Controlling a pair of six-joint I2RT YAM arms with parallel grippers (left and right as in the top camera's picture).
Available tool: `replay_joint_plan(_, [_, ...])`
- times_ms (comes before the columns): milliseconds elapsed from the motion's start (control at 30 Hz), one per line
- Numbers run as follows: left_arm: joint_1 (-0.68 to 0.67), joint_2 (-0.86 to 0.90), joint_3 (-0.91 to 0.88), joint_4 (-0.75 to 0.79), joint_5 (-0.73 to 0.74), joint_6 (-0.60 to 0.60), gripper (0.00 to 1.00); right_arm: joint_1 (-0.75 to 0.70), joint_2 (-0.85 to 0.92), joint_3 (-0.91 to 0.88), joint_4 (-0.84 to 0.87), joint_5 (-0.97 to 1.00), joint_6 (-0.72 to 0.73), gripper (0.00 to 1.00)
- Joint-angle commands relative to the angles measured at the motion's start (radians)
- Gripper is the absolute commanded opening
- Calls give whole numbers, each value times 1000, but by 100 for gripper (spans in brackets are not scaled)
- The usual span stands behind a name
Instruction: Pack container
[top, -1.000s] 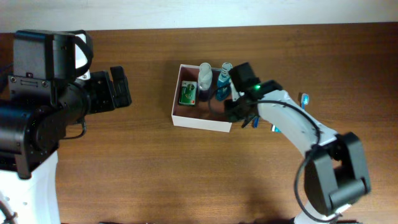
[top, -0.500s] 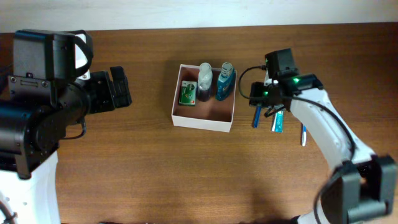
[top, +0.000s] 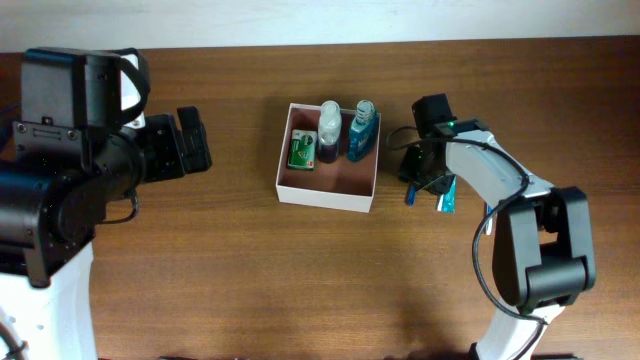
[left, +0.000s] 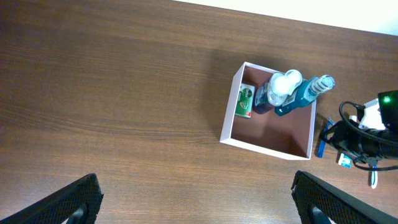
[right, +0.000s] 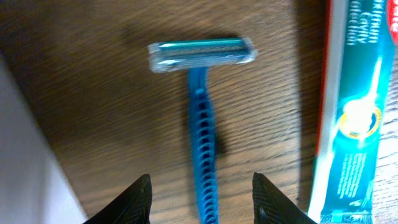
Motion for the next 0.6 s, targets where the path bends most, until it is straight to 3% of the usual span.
replay_joint_plan(0, [4, -4, 7, 0, -14, 16, 99, -11, 42, 2, 11, 23, 38, 47])
replay_joint_plan(100, [4, -4, 7, 0, -14, 16, 99, -12, 77, 2, 27, 19, 37, 38])
replay_joint_plan(333, [4, -4, 7, 0, -14, 16, 99, -11, 68, 7, 17, 23, -38, 4])
replay_joint_plan(567, [4, -4, 7, 0, -14, 16, 99, -5, -74, 57, -103, 45, -101, 4])
